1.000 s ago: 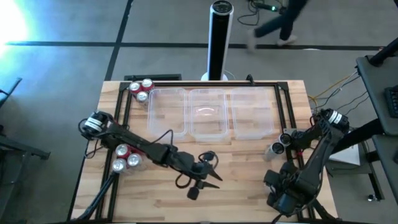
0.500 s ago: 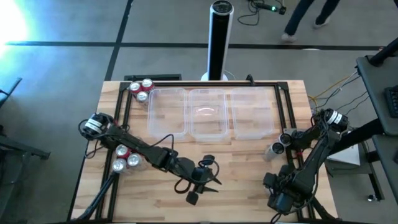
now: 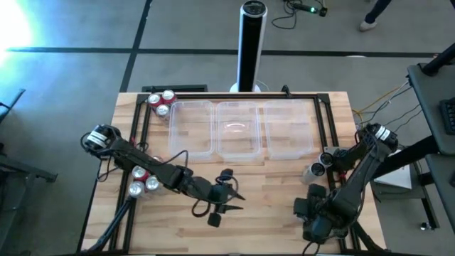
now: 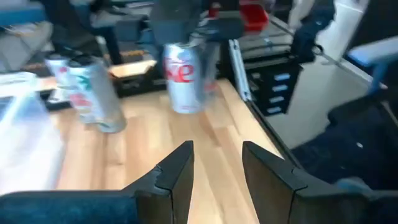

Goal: Sort soda cans
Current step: Put the bottom right red-silver soda can into the right transparent bin

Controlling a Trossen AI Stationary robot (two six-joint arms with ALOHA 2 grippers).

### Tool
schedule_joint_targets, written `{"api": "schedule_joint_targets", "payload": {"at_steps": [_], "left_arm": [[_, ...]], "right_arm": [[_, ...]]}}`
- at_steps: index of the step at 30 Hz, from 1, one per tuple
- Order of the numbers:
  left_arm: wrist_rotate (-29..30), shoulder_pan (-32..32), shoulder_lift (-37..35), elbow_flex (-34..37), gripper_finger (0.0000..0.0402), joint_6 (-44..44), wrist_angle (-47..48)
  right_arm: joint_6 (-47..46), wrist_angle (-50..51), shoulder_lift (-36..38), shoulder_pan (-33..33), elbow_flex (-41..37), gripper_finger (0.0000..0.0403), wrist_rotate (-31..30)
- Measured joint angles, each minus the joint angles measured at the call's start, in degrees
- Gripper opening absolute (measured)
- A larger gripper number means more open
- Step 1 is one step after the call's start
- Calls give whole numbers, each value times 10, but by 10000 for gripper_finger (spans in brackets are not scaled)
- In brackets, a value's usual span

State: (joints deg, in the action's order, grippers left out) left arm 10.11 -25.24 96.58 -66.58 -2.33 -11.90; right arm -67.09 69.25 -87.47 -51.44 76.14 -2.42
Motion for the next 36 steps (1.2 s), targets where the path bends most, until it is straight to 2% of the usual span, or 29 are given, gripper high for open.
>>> {"api": "schedule_joint_targets", "payload": {"at_steps": [3,7,11,15,20,24,28,33,36], "left_arm": [[0,-3,-21,40,121,-24,-60],[5,-7,-38,102,121,-13,-196],[18,-6,-50,148,121,-17,-257],[73,-8,-74,154,121,-59,-267],[74,-23,-89,151,121,-61,-219],[74,-39,-92,155,121,-42,-171],[75,-50,-106,155,121,-48,-141],[76,-50,-136,155,121,-46,-117],[112,-50,-163,155,121,-38,-62]], "right_arm": [[77,57,1,31,58,294,-31],[182,159,1,91,137,295,-83],[298,213,2,172,196,295,-126],[422,205,2,266,240,296,-130],[550,206,4,400,273,297,-124],[613,206,16,500,268,297,-121],[656,208,44,587,225,297,-109],[687,202,60,673,158,297,-105],[708,198,55,704,113,297,-81]]}}
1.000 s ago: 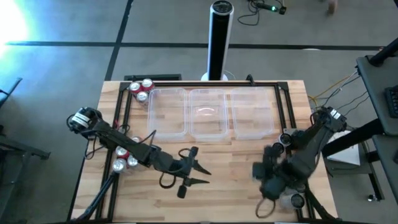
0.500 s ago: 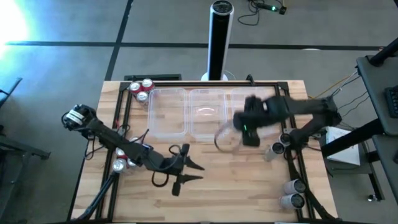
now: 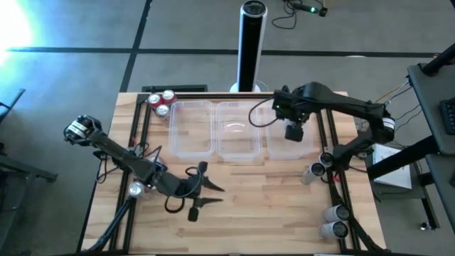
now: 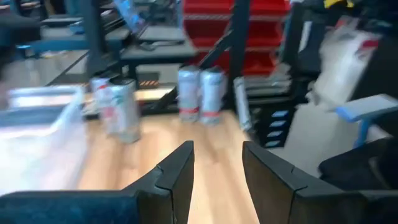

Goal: Sort soda cans
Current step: Put the bottom right red-silver soda can into the right transparent bin

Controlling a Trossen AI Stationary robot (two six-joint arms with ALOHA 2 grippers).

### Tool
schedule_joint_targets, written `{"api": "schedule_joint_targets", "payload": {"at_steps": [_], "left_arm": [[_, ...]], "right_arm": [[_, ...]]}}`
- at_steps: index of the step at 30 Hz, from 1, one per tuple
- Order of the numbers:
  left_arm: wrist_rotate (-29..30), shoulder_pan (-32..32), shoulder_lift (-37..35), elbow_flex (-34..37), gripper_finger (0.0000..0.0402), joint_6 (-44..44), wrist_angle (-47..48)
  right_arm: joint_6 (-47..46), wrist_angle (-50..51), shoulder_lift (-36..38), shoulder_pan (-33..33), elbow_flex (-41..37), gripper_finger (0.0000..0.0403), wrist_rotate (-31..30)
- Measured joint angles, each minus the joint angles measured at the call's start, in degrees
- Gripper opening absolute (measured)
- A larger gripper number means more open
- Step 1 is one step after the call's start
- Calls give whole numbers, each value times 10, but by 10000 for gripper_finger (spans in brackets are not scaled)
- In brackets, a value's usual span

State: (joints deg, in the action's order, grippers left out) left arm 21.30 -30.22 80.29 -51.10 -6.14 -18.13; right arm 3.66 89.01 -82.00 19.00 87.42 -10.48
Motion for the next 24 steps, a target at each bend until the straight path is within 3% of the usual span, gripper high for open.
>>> {"api": "schedule_joint_targets", "payload": {"at_steps": [3,10,14,18,24], "left_arm": [[43,0,-26,11,121,4,27],[57,15,-69,94,121,88,-90],[119,53,-103,148,121,76,-125],[127,107,-135,194,121,61,-153],[128,157,-147,220,121,60,-180]], "right_arm": [[34,-21,-3,18,-43,297,18],[48,-99,-5,58,-67,297,40],[-61,-104,-6,67,-79,301,39],[-171,-119,-10,69,-83,301,61],[-256,-139,-57,90,-84,301,86]]}}
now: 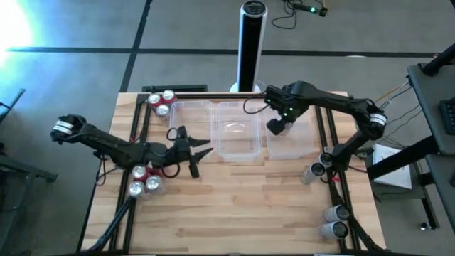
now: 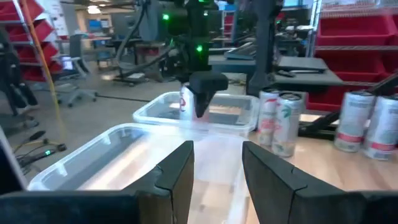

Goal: Sort soda cans
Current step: Put the bottom right red-silver soda can into the right transparent bin

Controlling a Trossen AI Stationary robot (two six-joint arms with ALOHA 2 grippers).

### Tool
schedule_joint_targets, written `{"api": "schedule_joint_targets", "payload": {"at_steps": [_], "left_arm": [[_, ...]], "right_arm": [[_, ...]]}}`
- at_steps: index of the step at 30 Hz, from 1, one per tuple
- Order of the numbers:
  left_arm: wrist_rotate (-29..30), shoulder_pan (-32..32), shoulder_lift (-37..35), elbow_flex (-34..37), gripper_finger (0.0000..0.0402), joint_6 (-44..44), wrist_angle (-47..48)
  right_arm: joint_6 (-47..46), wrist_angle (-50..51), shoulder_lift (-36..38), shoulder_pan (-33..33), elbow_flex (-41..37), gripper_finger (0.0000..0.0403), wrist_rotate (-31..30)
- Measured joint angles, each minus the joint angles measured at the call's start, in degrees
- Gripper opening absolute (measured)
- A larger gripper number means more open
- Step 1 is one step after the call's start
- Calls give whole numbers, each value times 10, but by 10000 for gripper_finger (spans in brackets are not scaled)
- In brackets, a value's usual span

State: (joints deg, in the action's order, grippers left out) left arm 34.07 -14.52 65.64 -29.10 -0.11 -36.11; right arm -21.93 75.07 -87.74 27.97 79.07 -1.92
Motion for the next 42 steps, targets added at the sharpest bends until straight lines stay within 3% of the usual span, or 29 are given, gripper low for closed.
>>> {"api": "schedule_joint_targets", "payload": {"at_steps": [13,17,42], "left_arm": [[-2,1,32,-13,121,28,-18],[-2,1,36,-18,121,28,-18],[-17,0,36,-24,121,26,-18]], "right_arm": [[0,-50,-65,70,3,301,10],[2,-61,-74,88,3,301,40],[-15,-129,-80,96,-35,301,41]]}}
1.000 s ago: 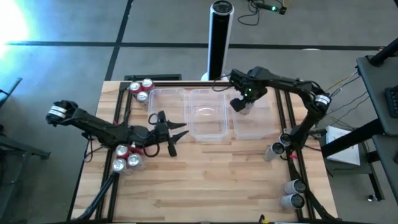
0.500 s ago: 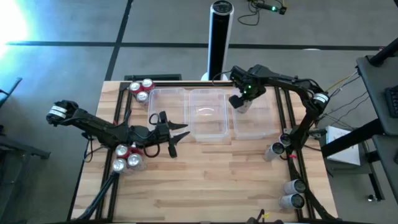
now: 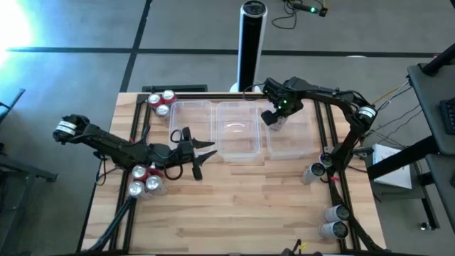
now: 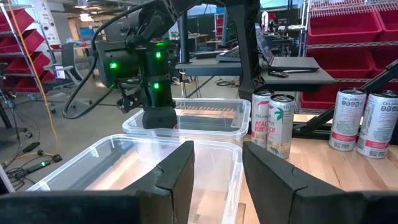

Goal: Sort soda cans
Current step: Put the bottom right red-silver soda can into the right transparent bin

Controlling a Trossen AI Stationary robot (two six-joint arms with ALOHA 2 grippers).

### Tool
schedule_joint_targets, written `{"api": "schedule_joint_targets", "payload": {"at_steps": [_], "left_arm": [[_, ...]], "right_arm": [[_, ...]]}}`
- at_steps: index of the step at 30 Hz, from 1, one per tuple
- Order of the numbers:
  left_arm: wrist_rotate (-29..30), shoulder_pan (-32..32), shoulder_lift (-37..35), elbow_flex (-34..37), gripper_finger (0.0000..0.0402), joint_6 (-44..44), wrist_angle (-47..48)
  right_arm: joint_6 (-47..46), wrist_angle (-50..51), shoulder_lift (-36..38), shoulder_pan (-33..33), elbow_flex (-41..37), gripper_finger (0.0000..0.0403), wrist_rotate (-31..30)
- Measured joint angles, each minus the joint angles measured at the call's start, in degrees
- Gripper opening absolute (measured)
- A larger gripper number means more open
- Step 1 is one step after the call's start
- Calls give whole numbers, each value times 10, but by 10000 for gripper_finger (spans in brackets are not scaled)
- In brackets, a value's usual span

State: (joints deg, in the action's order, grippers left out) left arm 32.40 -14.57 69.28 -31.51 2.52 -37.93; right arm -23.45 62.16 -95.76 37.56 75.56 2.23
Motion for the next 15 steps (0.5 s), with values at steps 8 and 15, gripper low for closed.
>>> {"api": "schedule_joint_targets", "payload": {"at_steps": [8,15], "left_arm": [[0,0,0,0,121,0,0],[0,0,0,0,121,0,0]], "right_arm": [[4,-1,0,0,1,319,-3],[5,1,0,0,1,338,-4]]}}
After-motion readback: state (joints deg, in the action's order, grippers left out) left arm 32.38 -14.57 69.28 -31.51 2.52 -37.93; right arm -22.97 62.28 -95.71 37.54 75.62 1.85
